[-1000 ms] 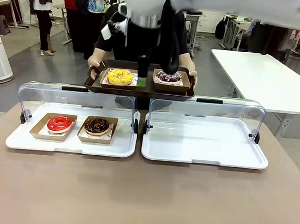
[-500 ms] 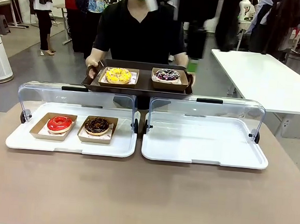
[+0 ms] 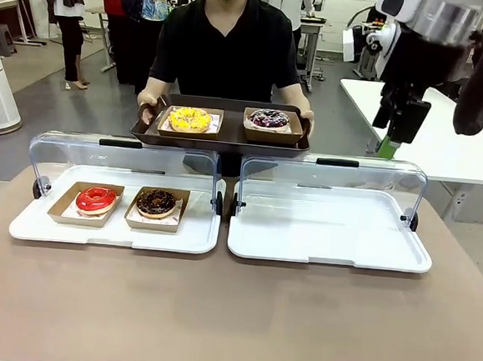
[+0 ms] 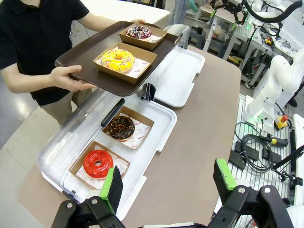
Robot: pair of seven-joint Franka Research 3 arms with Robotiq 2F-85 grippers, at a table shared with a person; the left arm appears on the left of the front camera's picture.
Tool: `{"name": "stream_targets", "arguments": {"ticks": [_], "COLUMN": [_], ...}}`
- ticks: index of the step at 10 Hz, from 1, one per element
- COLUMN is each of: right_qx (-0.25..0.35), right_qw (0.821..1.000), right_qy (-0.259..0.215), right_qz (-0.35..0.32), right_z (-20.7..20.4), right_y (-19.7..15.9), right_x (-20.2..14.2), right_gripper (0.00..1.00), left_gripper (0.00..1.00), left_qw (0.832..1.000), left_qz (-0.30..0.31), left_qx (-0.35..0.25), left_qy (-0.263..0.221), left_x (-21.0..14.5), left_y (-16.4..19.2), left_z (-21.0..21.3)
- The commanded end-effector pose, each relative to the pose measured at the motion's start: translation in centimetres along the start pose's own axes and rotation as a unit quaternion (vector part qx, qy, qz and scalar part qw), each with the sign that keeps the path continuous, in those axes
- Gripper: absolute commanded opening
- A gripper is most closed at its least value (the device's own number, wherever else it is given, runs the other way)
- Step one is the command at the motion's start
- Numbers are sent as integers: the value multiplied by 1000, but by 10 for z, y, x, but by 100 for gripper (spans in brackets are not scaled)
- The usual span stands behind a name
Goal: Provide the desired donut to the person.
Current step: Place the picked Paper togo box onto the Handle tray extended by the person.
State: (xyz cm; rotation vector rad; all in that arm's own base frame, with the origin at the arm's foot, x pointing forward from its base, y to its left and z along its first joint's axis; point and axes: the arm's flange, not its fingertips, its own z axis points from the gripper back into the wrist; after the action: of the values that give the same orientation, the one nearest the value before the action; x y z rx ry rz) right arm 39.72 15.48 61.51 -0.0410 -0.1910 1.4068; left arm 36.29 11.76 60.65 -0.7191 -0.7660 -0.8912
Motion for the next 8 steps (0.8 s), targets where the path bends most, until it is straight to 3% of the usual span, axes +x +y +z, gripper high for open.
{"name": "stream_targets", "arguments": {"ticks": [1,8], "right_qx": [-11,0], "right_qw": [1000,1000], "right_qy": [-2,0], "right_qz": [3,0], "right_z": [-13,0], "right_y": [-8,0], "right_x": [5,0], "right_gripper": [100,100], "left_gripper": [100,100], "left_qw": [1000,1000], "left_qz": [0,0], "left_qx": [-3,-3], "left_qy": [-4,-4], "left_x": [1,1], "left_y": [-1,-1], "left_z": [2,2]}}
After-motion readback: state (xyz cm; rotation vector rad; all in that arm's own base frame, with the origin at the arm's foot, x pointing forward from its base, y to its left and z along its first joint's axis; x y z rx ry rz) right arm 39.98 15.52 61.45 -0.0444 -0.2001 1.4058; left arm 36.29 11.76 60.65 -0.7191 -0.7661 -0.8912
